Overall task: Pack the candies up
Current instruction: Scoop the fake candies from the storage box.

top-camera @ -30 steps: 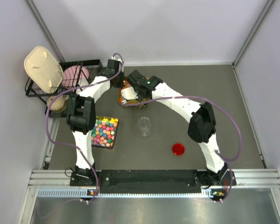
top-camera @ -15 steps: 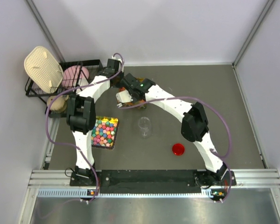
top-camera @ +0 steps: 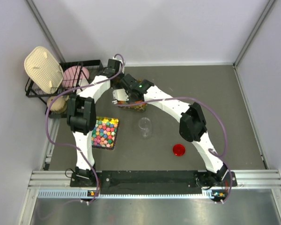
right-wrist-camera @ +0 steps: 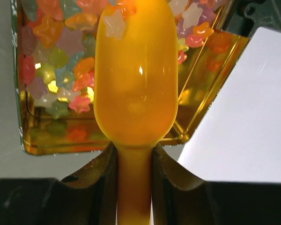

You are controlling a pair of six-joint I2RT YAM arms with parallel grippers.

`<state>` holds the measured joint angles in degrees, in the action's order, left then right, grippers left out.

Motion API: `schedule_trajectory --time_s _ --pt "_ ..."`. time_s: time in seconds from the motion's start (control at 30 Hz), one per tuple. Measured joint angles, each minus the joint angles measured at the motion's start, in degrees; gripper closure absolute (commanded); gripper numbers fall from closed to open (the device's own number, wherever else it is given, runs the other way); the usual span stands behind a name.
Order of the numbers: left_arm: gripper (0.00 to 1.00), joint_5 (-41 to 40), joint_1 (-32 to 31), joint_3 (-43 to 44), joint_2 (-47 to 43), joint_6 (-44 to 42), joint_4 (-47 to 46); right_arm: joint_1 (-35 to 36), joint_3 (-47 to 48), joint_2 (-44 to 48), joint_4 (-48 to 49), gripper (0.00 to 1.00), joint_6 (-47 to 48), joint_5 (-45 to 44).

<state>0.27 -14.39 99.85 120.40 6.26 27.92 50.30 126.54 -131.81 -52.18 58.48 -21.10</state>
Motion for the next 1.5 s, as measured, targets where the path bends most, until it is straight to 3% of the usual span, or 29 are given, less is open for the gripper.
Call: schedule_trajectory --time_s 0.63,1.07,1.5 --pt "1.0 -0.7 0.55 2.47 0.11 -1.25 4.76 -0.26 -6.45 -0.26 10.78 1.0 -12.52 6.19" --pt "1.0 -3.04 1.57 4.2 0.11 -1.9 7.32 -3.76 -17.49 5.66 18.29 1.0 -19.87 16.44" --pt "1.0 -4.04 1.88 5.49 0.11 -1.7 9.01 -8.17 -22.03 9.46 20.31 1.0 -26.18 27.45"
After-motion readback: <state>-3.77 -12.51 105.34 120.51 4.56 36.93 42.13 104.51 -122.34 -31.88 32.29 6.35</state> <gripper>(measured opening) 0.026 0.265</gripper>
